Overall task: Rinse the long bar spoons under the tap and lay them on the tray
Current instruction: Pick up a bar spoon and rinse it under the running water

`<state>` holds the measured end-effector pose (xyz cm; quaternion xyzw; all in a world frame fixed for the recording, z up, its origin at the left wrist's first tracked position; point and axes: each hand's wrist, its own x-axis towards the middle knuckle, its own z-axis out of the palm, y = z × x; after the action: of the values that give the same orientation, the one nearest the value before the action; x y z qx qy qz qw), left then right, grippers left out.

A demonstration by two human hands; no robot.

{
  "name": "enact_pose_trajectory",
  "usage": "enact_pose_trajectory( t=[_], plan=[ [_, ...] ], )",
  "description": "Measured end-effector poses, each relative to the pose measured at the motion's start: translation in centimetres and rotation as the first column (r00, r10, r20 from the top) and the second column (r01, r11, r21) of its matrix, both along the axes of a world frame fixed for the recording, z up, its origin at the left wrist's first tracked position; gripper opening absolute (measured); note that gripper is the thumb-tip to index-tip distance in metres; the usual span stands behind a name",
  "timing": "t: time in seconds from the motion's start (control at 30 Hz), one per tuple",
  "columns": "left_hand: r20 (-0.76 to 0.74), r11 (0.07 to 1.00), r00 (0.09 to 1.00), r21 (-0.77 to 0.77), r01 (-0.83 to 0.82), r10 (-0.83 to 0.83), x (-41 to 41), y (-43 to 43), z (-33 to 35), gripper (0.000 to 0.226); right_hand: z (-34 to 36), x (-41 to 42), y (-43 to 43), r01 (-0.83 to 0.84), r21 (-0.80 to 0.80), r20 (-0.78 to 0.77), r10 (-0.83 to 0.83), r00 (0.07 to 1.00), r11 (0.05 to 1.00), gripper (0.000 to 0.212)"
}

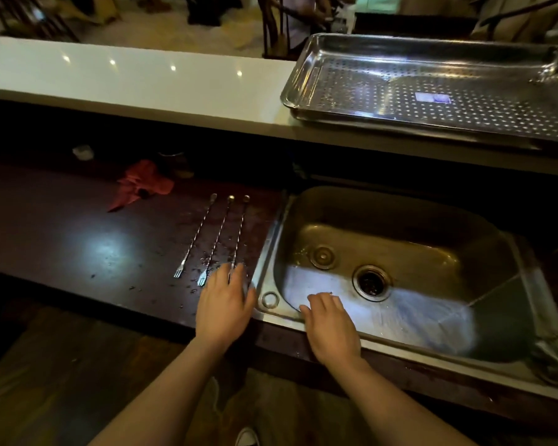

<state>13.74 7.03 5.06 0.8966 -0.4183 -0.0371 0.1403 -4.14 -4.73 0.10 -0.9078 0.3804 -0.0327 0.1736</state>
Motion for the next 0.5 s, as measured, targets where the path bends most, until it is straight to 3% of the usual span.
enact_pose_trajectory(
  t=[0.17, 0.5],
  plan=[
    [-0.052, 0.999, 0.998, -0.012, -0.047, 0.046, 2.6, -2.8, 0.4, 0.048, -0.3, 0.9, -0.2, 0.035, -0.011, -0.024, -0.035, 0.999, 0.999, 0.036],
    [-0.038, 0.982, 0.989, 0.13, -0.139, 0.145, 5.5, -6.6, -0.1, 0.02, -0.6, 0.9, -0.1, 0.029, -0.061, -0.018, -0.03, 0.999, 0.998, 0.034]
  ],
)
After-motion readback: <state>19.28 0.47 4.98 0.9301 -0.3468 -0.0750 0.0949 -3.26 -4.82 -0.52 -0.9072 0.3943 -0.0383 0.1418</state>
